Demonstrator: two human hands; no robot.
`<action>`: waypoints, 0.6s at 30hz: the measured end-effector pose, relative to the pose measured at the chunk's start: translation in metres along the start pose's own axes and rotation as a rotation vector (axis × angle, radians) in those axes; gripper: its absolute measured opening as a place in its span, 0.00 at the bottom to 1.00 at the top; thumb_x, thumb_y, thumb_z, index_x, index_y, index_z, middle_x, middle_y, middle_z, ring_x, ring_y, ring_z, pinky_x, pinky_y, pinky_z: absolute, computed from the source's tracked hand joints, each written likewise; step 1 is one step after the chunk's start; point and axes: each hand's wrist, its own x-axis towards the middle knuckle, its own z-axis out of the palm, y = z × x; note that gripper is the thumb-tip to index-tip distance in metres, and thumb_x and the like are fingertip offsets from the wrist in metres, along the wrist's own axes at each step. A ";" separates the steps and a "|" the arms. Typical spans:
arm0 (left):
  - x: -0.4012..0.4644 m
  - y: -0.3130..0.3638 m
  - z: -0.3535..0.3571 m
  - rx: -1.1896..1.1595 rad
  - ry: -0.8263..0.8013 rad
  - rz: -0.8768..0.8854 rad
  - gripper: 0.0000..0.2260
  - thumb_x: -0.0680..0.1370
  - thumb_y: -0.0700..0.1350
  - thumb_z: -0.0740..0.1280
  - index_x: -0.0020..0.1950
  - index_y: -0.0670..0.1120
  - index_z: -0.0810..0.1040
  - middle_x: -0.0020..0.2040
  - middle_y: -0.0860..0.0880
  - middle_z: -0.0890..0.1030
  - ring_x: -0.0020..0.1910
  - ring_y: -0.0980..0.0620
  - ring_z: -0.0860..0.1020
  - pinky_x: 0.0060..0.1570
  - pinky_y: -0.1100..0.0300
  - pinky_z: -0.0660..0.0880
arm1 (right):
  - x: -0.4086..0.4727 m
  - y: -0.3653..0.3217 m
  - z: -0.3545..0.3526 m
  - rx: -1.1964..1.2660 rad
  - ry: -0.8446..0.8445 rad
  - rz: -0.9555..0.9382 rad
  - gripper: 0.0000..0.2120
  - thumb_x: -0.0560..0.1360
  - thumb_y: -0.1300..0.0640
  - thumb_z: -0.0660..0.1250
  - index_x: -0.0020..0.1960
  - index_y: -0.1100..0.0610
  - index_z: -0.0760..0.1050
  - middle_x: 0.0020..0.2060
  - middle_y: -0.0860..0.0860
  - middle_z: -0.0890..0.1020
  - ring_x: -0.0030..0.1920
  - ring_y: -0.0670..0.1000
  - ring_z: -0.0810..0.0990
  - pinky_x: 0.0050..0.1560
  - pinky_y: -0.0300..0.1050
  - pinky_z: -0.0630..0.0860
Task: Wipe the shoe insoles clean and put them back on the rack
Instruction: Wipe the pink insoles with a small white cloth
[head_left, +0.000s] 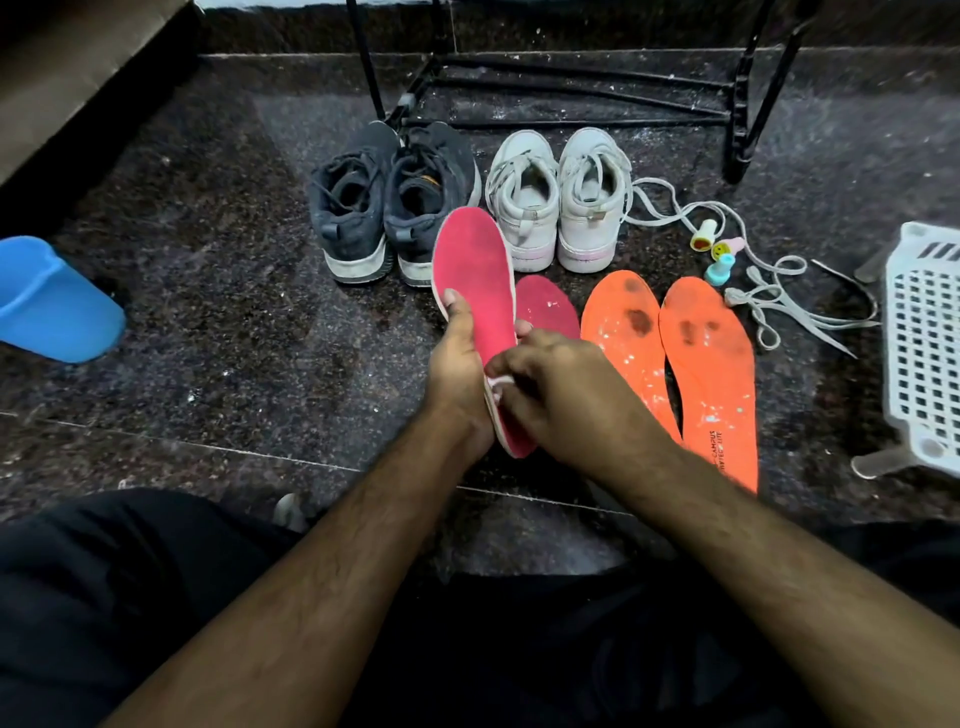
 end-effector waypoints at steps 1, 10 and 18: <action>0.003 0.002 -0.001 0.006 0.013 0.000 0.35 0.78 0.72 0.50 0.43 0.40 0.76 0.39 0.39 0.83 0.36 0.44 0.83 0.38 0.55 0.82 | -0.004 -0.001 -0.003 0.026 -0.034 -0.014 0.09 0.72 0.57 0.68 0.51 0.53 0.83 0.43 0.53 0.81 0.48 0.55 0.80 0.50 0.46 0.74; -0.004 -0.015 0.013 -0.042 -0.126 -0.077 0.29 0.81 0.65 0.53 0.55 0.41 0.78 0.47 0.40 0.83 0.47 0.46 0.83 0.62 0.50 0.76 | 0.013 0.018 -0.018 -0.286 0.231 0.060 0.09 0.75 0.52 0.67 0.52 0.55 0.79 0.44 0.54 0.81 0.48 0.58 0.75 0.46 0.52 0.72; 0.001 0.013 0.005 0.079 0.054 0.058 0.31 0.80 0.69 0.49 0.40 0.44 0.75 0.27 0.45 0.79 0.26 0.47 0.79 0.36 0.57 0.76 | -0.027 -0.008 0.003 -0.285 0.108 -0.076 0.05 0.72 0.54 0.68 0.44 0.56 0.80 0.39 0.54 0.80 0.42 0.58 0.76 0.38 0.52 0.75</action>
